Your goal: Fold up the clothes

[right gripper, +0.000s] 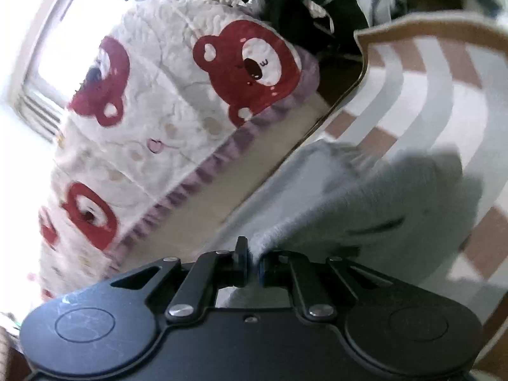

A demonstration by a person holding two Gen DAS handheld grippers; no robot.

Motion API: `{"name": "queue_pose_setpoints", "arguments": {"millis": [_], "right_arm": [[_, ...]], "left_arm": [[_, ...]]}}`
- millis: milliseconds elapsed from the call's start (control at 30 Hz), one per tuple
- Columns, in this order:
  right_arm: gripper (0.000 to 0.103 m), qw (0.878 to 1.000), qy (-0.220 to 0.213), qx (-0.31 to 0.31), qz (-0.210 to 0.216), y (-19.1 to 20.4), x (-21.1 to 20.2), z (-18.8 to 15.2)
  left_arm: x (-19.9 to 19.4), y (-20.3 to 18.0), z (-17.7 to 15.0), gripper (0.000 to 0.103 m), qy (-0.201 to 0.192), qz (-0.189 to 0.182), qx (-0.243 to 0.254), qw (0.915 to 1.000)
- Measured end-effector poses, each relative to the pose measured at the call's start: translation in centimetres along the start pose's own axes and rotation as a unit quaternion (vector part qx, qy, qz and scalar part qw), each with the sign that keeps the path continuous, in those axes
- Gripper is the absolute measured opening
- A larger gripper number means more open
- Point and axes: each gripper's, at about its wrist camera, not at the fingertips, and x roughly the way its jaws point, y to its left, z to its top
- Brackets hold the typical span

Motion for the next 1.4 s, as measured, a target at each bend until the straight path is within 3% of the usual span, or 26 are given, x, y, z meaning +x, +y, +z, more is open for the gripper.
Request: {"name": "queue_pose_setpoints", "arguments": {"millis": [100,200,300,400,533,633,800,867,967,1100,1200,1300,1333,1400], "right_arm": [[0.010,1.000,0.008,0.000,-0.007,0.5,0.9,0.4],[0.010,1.000,0.005,0.004,0.002,1.1,1.6,1.4],[0.010,1.000,-0.015,0.002,0.007,1.6,2.8,2.8],[0.010,1.000,-0.026,-0.004,-0.011,2.4,4.6,3.3],[0.010,0.998,-0.044,-0.033,-0.020,3.9,6.4,3.7],[0.010,0.998,-0.058,-0.036,-0.016,4.0,7.8,3.8],[0.010,0.996,-0.069,-0.039,-0.049,2.9,10.0,2.2],[0.010,0.995,-0.080,-0.033,-0.041,2.9,9.8,1.8],[0.010,0.994,-0.085,-0.062,-0.037,3.5,10.2,1.8],[0.010,0.993,-0.080,-0.075,-0.034,3.1,11.0,2.0],[0.010,0.995,-0.079,-0.065,-0.021,2.8,11.7,2.4],[0.010,0.998,-0.053,-0.024,0.023,3.7,13.5,6.1],[0.010,0.998,-0.041,-0.035,0.033,4.7,14.4,7.7],[0.010,0.995,-0.026,-0.100,-0.005,7.3,17.1,10.5]], "left_arm": [[3.1,-0.9,3.9,0.006,0.014,-0.023,0.050,0.9984],[7.1,-1.7,7.0,0.005,0.082,-0.031,0.112,0.9898],[10.0,-2.4,8.1,0.005,0.128,-0.031,0.128,0.9830],[11.2,-2.7,8.2,0.005,0.110,-0.026,0.130,0.9851],[13.0,-2.1,8.3,0.005,0.083,-0.022,0.051,0.9950],[14.9,-2.0,7.0,0.005,0.075,0.009,0.010,0.9971],[16.8,-2.6,4.0,0.005,0.064,0.062,-0.003,0.9960],[17.0,-3.0,3.3,0.005,0.048,0.075,0.005,0.9960],[17.4,-2.3,1.9,0.005,0.025,0.081,-0.029,0.9960],[19.7,-0.4,0.8,0.005,0.048,0.063,-0.098,0.9920],[21.2,-0.4,1.2,0.005,0.037,0.069,-0.080,0.9937],[22.4,-1.3,2.9,0.005,0.002,0.082,-0.047,0.9955],[23.0,-1.8,3.6,0.005,-0.008,0.083,-0.035,0.9959],[25.4,-3.0,4.8,0.005,-0.010,0.092,-0.020,0.9955]]}}
